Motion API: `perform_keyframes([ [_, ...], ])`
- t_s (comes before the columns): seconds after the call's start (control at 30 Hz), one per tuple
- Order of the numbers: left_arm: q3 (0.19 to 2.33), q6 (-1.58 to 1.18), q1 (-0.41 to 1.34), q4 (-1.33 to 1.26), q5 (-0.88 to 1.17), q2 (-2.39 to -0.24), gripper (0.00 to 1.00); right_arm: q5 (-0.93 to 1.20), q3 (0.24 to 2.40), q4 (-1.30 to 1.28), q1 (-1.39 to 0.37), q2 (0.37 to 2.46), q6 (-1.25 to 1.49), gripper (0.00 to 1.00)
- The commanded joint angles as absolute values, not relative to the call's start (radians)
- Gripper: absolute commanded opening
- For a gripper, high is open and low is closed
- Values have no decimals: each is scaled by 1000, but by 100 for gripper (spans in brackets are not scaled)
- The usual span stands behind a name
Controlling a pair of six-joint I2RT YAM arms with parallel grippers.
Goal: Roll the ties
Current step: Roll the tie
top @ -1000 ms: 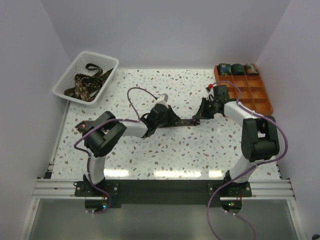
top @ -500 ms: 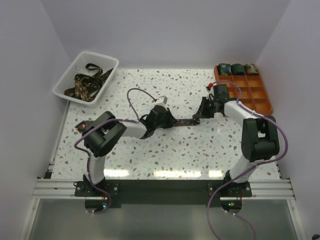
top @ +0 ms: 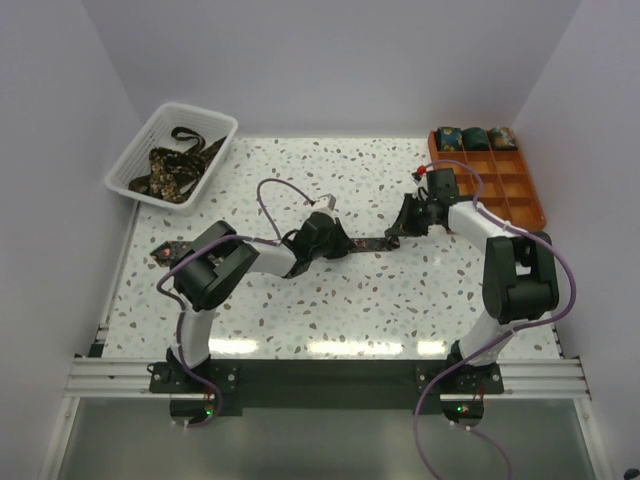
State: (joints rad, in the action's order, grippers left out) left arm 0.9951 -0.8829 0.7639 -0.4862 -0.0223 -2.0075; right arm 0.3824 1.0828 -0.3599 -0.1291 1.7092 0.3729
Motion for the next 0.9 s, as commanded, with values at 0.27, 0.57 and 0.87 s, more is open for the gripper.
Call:
perform_keyframes([
  [0.27,1066,-917,779,-535,-11,-2049,10,335,1118,-362,-152,1692,377,0],
  [0.57,1068,-920,781,-535,-12,-2054,10,273,1120,-377,-181,1698,371,0],
  [0.87,1075,-930,784,-545,-11,-2069,10,221,1153,-402,-221,1706,373,0],
])
